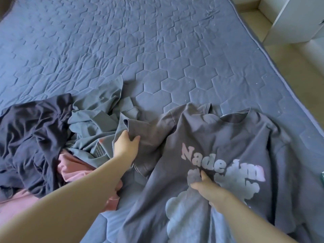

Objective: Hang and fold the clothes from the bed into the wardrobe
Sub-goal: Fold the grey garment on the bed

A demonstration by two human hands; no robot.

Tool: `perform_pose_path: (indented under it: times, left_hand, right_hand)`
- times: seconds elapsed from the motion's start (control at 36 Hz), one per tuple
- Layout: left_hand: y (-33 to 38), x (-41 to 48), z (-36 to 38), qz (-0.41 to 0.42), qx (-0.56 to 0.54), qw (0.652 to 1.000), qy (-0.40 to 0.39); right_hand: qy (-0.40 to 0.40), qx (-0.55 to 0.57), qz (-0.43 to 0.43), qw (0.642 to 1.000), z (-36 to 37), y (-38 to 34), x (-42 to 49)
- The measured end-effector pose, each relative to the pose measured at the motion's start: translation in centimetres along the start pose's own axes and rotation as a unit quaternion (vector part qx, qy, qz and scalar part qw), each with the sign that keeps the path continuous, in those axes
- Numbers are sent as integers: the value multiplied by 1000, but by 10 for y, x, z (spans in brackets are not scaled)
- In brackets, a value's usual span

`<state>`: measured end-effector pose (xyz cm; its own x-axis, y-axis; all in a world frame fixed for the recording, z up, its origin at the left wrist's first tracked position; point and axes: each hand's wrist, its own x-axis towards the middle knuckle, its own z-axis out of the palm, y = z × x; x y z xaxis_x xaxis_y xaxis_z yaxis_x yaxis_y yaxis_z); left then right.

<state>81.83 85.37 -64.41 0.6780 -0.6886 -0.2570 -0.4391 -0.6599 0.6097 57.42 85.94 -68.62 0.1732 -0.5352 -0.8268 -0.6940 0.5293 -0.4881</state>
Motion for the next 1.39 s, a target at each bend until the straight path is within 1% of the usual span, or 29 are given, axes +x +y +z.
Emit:
perform_pose_path:
  times: [0.11,0.17,0.25,0.33,0.39,0.44,0.5,0.53,0.56,0.58,0.61,0.64,0.69,0.75,0.81,0.83,0.86,0.89,0.94,0.97,1.0,1.03,1.08,1.14,1.19,1.22,1.28,1.33,1.39]
  left_hand:
    - [-3,6,-16,14,-2,1000,28]
    - [2,16,-31,16,1,998,58]
    - [19,43,-60,50,-7,993,107]
    - [35,63,-79,61,-8,990,130]
    - [40,64,-78,19,-40,994,102]
    - [38,57,-69,-37,-91,995,26]
    - [34,45,-59,-97,-165,978,-86]
    - [30,40,-55,-122,-196,964,-132]
    - [26,36,-51,-137,-208,955,-162]
    - [22,35,-49,-146,-195,955,-171]
    - [19,35,-47,-150,-174,960,-159]
    - [16,36,-45,-148,-148,969,-130]
    - [13,40,-46,-120,-86,987,-67]
    - [13,42,-48,-70,-14,997,-20]
    - [17,42,-52,6,67,998,20]
    - [21,40,-54,52,114,992,37]
    - [26,37,-55,104,165,979,54]
    - [32,33,-56,160,218,960,74]
    - [47,21,-52,268,301,909,109]
    - [58,11,-47,304,323,890,108]
    - [69,1,-40,322,335,881,90]
    - [79,-8,-30,322,337,883,57]
    - [97,-30,-6,294,320,900,-32]
    - [109,-48,21,262,282,917,-105]
    - [112,-61,48,210,261,927,-170]
    - [111,-66,62,174,266,926,-204]
    - [104,-74,84,93,296,913,-264]
    - [92,-83,96,35,311,905,-288]
    - [80,-90,98,37,318,908,-270]
  right_hand:
    - [-4,-61,6,998,5,-3,0]
    - [-4,-60,5,998,6,-1,-1]
    - [-7,-59,-1,998,5,1,-3]
    - [-12,-60,1,998,2,2,-3]
    - [-10,-61,2,998,3,1,-2]
    - [-5,-60,0,998,5,1,-1]
    - [0,-67,-1,998,6,1,-1]
    - [1,-71,1,997,6,0,-1]
    - [-1,-70,2,998,6,0,-1]
    - [-4,-65,2,998,6,1,-1]
    - [-8,-58,1,998,5,1,-1]
    - [-11,-51,1,999,4,2,-1]
    - [-19,-38,2,999,3,3,-1]
    - [-25,-29,0,999,0,5,-2]
    - [-27,-23,1,999,-1,6,-4]
    - [-27,-19,1,999,-2,7,-5]
    - [-27,-16,-1,1000,-3,7,-6]
    - [-25,-13,-4,1000,-3,7,-8]
    - [-16,-8,-8,1000,-3,7,-10]
    - [-7,-6,-10,1000,-4,6,-14]
    - [3,-6,-14,1000,-5,5,-17]
    - [9,-4,-19,1000,-5,4,-19]
    - [14,35,-34,999,-9,4,-27]
    - [43,71,-55,995,-19,7,-38]
    - [121,67,-84,987,-35,14,-49]
    - [168,68,-98,979,-44,20,-55]
    - [246,81,-102,961,-62,32,-66]
    - [303,96,-87,944,-79,46,-75]
    - [348,109,-73,928,-93,60,-82]
